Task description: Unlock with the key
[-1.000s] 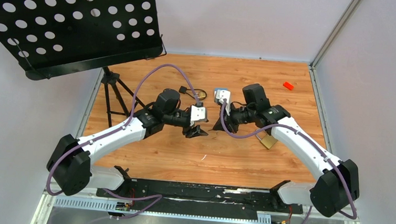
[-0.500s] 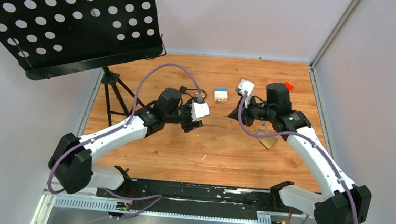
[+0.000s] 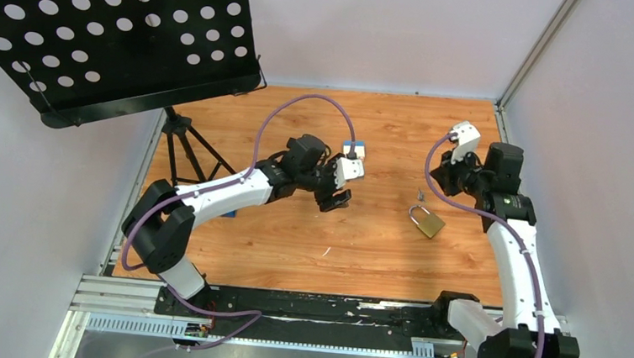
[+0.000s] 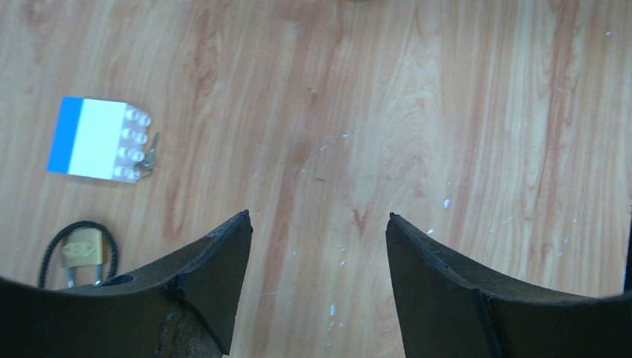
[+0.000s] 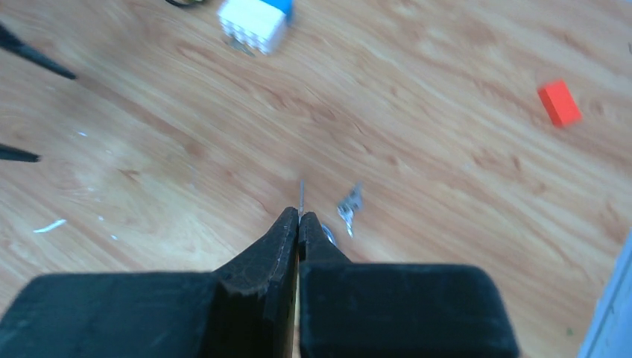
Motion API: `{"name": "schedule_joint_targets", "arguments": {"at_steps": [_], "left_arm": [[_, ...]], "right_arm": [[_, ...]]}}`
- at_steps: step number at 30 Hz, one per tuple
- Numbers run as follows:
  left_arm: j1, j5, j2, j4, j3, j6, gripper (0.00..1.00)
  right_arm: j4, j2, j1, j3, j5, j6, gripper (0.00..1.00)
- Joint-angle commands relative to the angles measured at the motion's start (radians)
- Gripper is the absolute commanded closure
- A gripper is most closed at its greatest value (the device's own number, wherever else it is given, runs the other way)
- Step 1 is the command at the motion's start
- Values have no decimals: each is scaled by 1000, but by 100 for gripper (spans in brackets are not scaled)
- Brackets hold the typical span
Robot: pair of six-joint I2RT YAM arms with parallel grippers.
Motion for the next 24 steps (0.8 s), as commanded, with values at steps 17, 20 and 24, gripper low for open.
{"name": "schedule_joint_targets", "arguments": {"at_steps": [17, 20, 24], "left_arm": [[-76, 41, 39, 52, -14, -88, 31], [-76, 36, 32, 45, -18, -78, 31], [-76, 30, 26, 38, -19, -69, 32]], "right_arm": [[-46, 292, -165, -106, 269, -294, 100], [-50, 336, -166, -106, 276, -315, 100], [-53, 383, -166, -103, 277, -330, 100]]}}
